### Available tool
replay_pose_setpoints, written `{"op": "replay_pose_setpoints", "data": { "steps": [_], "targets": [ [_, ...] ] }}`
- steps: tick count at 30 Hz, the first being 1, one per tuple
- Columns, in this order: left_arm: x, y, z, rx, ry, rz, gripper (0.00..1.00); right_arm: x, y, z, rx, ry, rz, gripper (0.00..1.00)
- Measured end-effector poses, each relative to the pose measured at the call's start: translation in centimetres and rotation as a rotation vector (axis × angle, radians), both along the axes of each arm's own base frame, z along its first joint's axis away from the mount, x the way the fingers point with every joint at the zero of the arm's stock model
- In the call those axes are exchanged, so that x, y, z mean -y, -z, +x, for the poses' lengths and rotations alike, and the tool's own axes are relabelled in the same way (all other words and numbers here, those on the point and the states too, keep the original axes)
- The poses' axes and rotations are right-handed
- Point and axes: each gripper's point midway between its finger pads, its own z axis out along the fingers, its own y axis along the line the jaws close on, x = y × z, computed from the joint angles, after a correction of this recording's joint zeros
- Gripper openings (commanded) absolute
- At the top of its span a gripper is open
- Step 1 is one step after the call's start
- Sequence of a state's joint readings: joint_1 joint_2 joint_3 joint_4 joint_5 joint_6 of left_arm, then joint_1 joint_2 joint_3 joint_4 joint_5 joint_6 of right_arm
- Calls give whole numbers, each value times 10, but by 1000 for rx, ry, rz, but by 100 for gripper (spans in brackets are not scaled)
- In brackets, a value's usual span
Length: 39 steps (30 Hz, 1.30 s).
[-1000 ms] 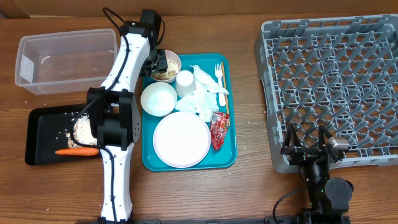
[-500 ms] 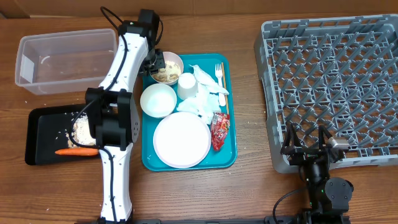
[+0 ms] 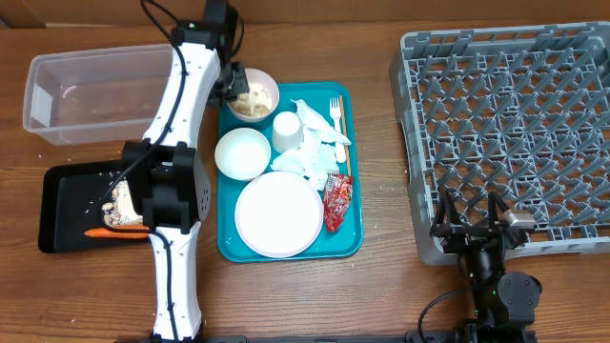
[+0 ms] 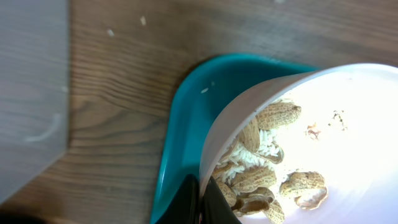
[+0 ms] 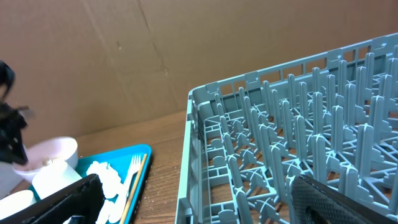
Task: Sort waste into correct bins and load items into the dishwasher rack
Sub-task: 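Tip the second bowl over the black tray to empty the shells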
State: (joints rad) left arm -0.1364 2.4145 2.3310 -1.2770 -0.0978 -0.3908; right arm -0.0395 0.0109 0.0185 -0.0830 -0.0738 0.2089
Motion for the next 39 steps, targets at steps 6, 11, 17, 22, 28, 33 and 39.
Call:
{"op": "replay_pose_setpoints", "data": {
  "steps": [6,11,17,22,28,33,39],
  "targets": [
    [-6,-102,-11,152,-19,-20,4,0,0,0,1,0,0,100],
    [-34,-170,-64,174,-106,-11,4,0,0,0,0,0,0,100],
    [-91,-198,-112,147,-275,36,4,0,0,0,0,0,0,100],
    [-118,-184,-137,70,-352,38,4,0,0,0,1,0,0,100],
    [-143,-165,-191,-32,-499,65,4,0,0,0,0,0,0,100],
    [-181,-151,-237,-108,-687,145,4,0,0,0,0,0,0,100],
    [-230,-121,-285,-217,-969,324,4,0,0,0,0,0,0,100]
  ]
}}
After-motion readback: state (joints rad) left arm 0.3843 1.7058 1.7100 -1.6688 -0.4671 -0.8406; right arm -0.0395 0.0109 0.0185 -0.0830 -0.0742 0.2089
